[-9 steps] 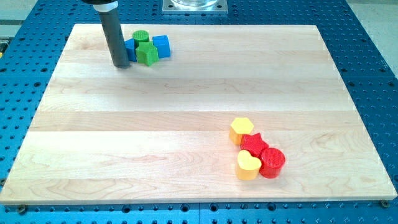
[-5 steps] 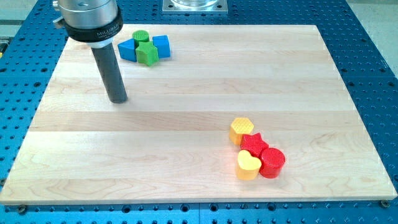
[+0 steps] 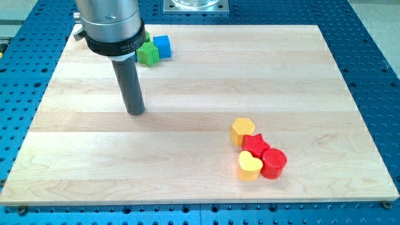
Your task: Place your arm diagonally bottom right to the green star
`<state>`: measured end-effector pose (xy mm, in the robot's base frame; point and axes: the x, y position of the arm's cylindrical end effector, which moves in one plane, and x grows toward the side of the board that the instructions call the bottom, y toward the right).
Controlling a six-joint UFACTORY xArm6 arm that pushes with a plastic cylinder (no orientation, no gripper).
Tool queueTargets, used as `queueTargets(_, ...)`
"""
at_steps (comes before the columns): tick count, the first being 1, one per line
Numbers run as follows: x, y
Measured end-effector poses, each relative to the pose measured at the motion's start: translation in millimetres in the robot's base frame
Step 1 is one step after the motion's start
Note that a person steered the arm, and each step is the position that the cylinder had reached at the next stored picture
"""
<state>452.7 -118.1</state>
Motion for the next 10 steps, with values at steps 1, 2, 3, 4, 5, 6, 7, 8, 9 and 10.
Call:
queueTargets(1, 0, 0)
queueTargets(2, -5, -7)
queueTargets(3, -12, -20)
queueTargets(4, -20, -15)
queueTargets(5, -24, -15)
queueTargets(6, -26, -15)
queueTargets(7, -28, -6)
queueTargets(8, -46, 36)
queueTargets(9, -59, 66)
queueTargets(10, -66, 67)
